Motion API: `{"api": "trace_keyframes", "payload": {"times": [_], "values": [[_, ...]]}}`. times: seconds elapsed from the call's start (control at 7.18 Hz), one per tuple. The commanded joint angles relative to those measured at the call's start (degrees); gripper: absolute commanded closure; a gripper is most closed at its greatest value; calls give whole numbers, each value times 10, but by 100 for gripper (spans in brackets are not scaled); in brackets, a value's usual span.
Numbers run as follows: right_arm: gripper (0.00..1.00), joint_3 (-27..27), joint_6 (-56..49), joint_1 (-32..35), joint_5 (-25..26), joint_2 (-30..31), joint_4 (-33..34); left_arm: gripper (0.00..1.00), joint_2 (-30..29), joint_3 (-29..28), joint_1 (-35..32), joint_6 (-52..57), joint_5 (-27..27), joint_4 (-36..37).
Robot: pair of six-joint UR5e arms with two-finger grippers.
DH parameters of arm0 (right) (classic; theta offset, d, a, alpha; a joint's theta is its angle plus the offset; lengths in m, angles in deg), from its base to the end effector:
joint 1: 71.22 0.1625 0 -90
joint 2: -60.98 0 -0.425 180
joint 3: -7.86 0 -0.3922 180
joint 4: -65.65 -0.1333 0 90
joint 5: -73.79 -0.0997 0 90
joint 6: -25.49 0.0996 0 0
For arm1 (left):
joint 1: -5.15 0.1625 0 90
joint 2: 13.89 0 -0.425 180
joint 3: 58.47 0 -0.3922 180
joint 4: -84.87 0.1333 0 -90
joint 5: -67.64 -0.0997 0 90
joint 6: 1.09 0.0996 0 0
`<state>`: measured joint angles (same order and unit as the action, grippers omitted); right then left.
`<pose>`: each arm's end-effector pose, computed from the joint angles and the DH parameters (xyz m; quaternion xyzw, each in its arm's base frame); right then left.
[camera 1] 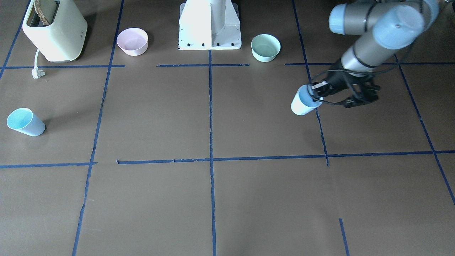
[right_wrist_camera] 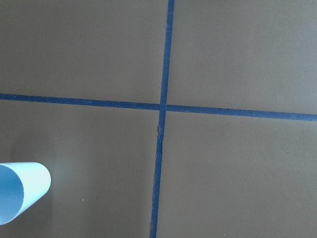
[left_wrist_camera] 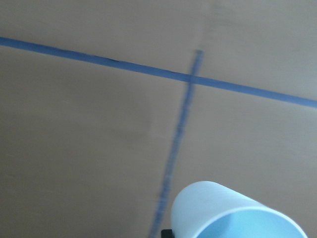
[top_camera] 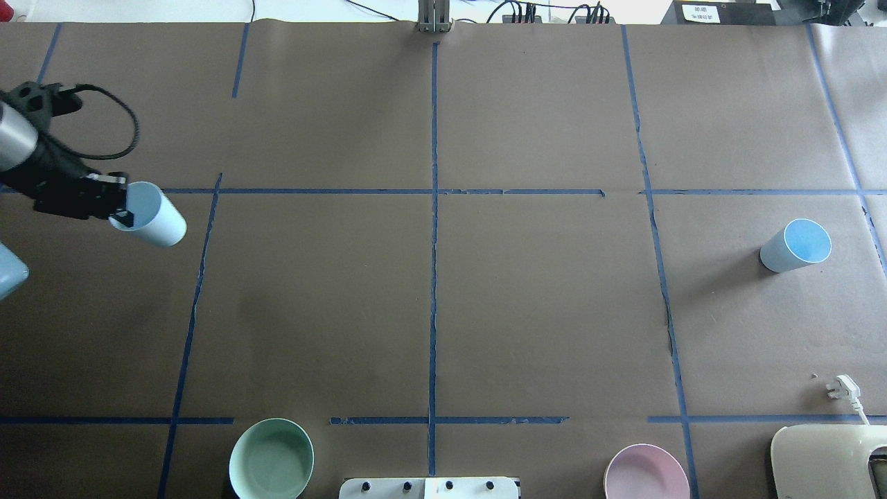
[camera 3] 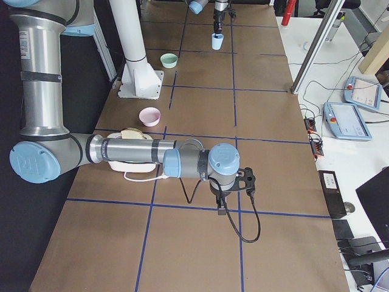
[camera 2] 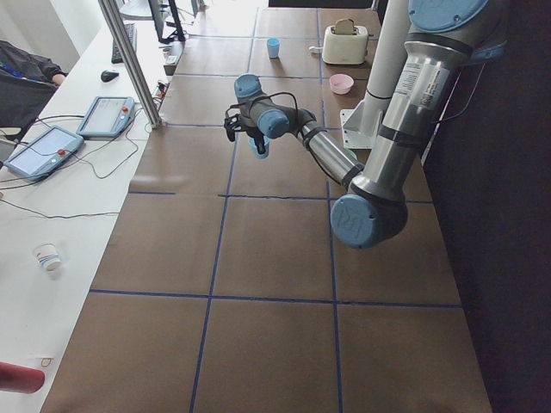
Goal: Stack blue cups with both arms
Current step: 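Lift the cup with the left gripper and carry it to the table center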
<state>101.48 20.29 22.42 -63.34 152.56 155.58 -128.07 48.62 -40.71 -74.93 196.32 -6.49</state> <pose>0.0908 -0.4776 0.6374 0.0476 -0.3972 -0.0198 0.9163 0.3633 -0.4764 0.2812 -0.0877 0.4529 -0.1089 0.8805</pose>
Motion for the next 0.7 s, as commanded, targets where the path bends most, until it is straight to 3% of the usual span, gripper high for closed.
{"api": "trace_keyframes", "payload": {"times": [0.0,0.28,0.56], "values": [[0,16,0,0,3,-1,-1,100,-128,-65,112,-131,-90,8],[0,16,7,0,1,1,-2,100,-188,-128,151,-154,-141,-13],[0,11,7,0,1,5,-2,100,-237,-214,154,-176,-143,-56]]}}
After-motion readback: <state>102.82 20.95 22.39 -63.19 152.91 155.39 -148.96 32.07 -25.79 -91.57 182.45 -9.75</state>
